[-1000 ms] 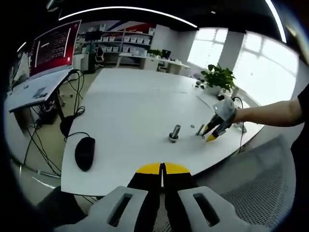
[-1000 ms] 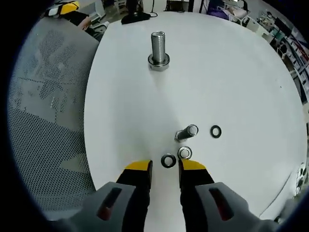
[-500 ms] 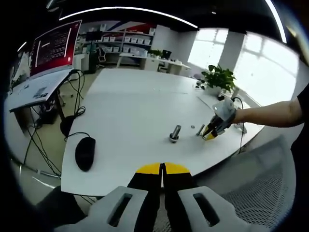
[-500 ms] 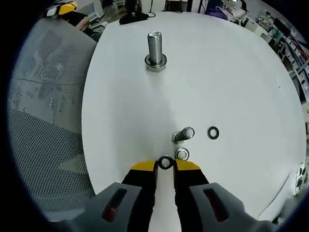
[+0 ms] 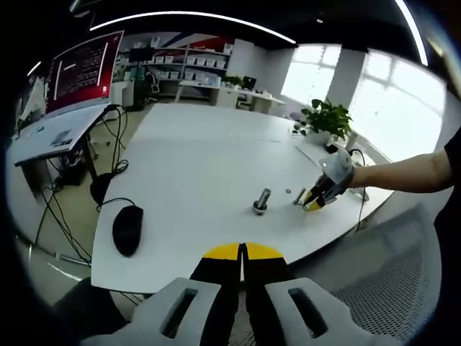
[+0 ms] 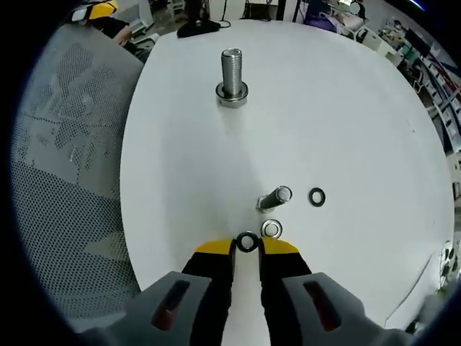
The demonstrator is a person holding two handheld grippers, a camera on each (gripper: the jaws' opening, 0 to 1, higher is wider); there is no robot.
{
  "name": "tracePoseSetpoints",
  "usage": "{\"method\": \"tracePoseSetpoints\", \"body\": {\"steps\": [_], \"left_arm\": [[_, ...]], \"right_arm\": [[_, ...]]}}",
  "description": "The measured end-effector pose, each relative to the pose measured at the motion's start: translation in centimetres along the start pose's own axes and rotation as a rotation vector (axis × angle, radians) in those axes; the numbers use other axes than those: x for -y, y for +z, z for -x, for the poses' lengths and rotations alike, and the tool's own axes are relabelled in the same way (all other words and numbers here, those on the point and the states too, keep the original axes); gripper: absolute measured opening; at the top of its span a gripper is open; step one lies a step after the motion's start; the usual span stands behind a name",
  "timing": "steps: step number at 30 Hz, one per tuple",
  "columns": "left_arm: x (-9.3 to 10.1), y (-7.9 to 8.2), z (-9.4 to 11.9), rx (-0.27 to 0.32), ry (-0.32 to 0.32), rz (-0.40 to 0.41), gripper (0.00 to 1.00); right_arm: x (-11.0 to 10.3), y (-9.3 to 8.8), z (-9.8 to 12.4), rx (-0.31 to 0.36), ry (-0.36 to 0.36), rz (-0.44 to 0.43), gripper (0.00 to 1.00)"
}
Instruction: Place the washer onto the threaded stud by aligning its center hole with the stud, sliding it down to the base, and recovering from edge contact or off-axis alignment until the washer reaches the visible bottom stop.
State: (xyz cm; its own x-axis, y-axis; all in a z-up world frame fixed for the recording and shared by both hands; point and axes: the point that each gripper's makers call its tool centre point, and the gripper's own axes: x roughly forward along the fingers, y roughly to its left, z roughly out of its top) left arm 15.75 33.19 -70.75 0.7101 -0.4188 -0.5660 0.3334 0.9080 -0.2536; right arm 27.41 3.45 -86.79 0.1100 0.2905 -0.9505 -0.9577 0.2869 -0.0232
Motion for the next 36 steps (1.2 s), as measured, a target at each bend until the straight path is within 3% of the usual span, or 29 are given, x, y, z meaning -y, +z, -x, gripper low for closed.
{"method": "tracePoseSetpoints", "body": {"steps": [1,8,36], "left_arm": [[0.0,0.0,0.0,-0.001,0.001,0.000,0.00],[0.0,0.1,0.0,0.005,-0.002,0.000,0.00],[0.0,0.1,0.0,0.004,-0.004,0.001,0.00]], "right_arm": [[-0.2,-0.1,0.0,0.001,0.017,-0.043,0.15],[-0.4,0.2,0.6,0.011,0.011,-0.035,0.14],[0.0,3.4,4.8,0.032,-0.023,0.078,0.14]]}}
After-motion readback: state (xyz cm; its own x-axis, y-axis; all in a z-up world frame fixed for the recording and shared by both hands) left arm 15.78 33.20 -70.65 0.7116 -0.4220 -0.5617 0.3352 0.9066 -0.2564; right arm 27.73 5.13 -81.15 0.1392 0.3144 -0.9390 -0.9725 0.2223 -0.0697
